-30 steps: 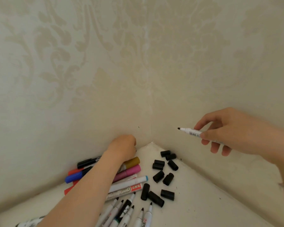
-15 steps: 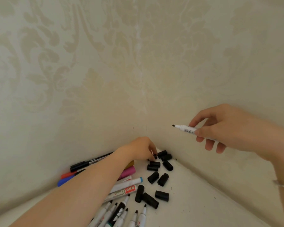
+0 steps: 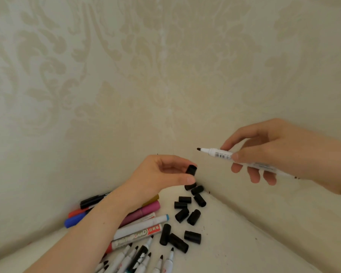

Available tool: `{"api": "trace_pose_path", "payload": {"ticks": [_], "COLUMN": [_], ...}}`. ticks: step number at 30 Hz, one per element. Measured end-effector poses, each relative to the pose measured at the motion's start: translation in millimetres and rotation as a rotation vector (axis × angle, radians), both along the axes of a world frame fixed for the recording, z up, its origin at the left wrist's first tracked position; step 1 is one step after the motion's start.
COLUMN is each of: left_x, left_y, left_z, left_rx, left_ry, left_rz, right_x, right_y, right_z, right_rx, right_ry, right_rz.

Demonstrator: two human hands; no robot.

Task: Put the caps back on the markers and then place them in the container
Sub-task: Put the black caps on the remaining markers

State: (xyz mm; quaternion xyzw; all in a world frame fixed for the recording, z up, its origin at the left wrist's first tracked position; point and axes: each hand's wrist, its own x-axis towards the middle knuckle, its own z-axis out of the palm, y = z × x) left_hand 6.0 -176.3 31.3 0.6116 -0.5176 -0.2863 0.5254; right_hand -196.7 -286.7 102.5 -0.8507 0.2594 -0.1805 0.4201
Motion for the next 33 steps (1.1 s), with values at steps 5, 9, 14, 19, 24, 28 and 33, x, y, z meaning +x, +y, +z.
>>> {"api": "trace_pose_path", "payload": {"ticks": [5, 9, 14, 19, 24, 28, 33], "left_x": [-2.3, -3.2, -8.4, -13.6, -10.7, -12.6, -21.3], "left_y": [10.4, 12.4, 10.9, 9.8, 9.3, 10.7, 5.5], "left_z": [14.0, 16.6, 19.4, 23.8, 26.9, 26.9, 27.3], "left_rx": [-0.124, -0.118, -0.088, -0.058, -0.055, -0.013, -0.074], "left_ry": [-0.001, 0.028, -0.070, -0.294, -0.117, 0.126, 0.188], "left_rz": [0.062, 0.049, 0.061, 0.030, -0.101, -0.231, -0.122], "right_x": [-1.7, 1.4, 6.7, 11.2, 8.8, 15.3, 23.4], "right_y": [10.1, 11.2, 12.1, 15.3, 15.7, 20.5, 24.0], "right_z": [7.1, 6.1, 2.4, 0.0, 2.7, 0.3, -3.3], "right_rx": [0.001, -0.033, -0.045, -0.054, -0.010, -0.001, -0.031], "right_ry": [0.034, 0.048, 0.074, 0.096, 0.023, -0.019, -0.069], "right_rz": [0.153, 0.130, 0.091, 0.095, 0.121, 0.159, 0.152]}}
